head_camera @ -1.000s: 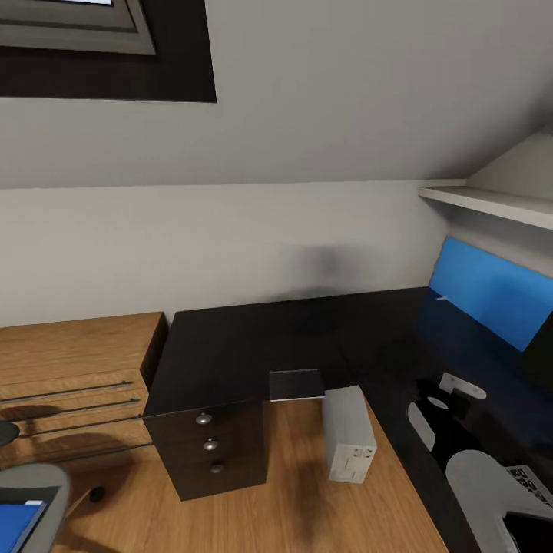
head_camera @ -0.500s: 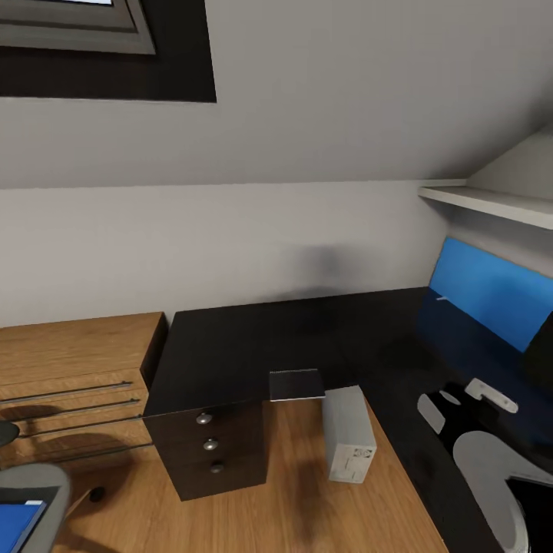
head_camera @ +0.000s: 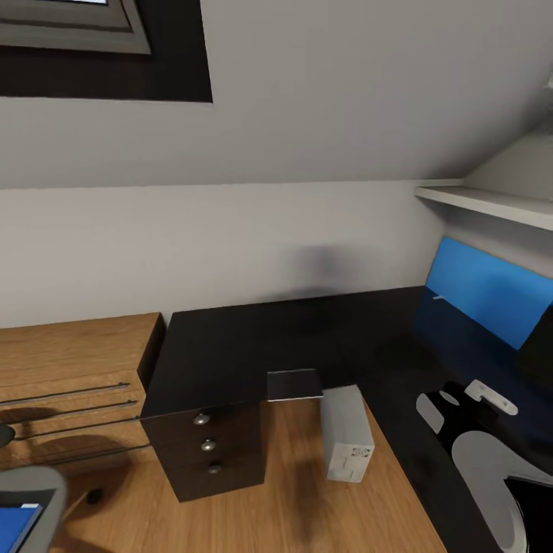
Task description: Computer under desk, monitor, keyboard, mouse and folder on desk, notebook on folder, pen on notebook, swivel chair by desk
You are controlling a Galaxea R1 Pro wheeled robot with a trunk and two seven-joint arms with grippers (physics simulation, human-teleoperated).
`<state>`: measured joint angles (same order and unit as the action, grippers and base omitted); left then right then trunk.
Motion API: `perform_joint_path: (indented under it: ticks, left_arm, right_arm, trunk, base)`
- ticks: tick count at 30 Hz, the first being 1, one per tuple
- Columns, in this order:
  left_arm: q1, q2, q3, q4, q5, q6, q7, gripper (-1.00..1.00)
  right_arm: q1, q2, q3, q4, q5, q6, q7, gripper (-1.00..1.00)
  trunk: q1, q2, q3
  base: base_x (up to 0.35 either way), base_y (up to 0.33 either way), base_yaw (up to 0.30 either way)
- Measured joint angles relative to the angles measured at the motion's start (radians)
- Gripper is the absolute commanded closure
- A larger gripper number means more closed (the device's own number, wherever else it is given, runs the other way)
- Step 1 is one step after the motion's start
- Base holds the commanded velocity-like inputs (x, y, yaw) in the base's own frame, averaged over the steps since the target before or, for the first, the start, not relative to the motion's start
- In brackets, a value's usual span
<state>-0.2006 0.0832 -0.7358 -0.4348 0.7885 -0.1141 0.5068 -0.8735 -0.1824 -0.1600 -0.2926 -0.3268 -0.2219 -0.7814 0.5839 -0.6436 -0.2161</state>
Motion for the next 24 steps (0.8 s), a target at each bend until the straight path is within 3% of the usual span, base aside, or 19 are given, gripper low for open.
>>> perform_joint_path:
  ticks: [7,18,23,24]
  left_arm:
    - [0.0,-0.001,0.002,-0.001,0.003,-0.087,0.0,-1.0]
    - [0.0,-0.001,0.002,-0.001,0.005,-0.096,0.002,-1.0]
    - [0.0,-0.001,0.002,-0.001,0.005,-0.097,0.002,-1.0]
    - [0.0,-0.001,0.002,-0.001,0.005,-0.097,0.002,-1.0]
  right_arm:
    - [0.0,0.007,-0.003,0.002,-0.002,0.004,0.0,1.0]
    - [0.0,0.008,-0.005,0.011,-0.003,0.012,0.007,1.0]
    - [0.0,0.003,-0.005,0.011,-0.1,0.091,0.04,1.0]
    - [0.0,0.001,-0.004,0.009,-0.143,0.126,0.066,1.0]
  trunk:
    - [0.008,-0.014,-0.006]
    - [0.05,-0.091,-0.041]
    - [0.069,-0.126,-0.057]
    - [0.073,-0.133,-0.06]
  base:
    - [0.0,0.0,-0.131]
    - [0.0,0.0,-0.005]
    - [0.0,0.0,0.0]
    - [0.0,0.0,0.0]
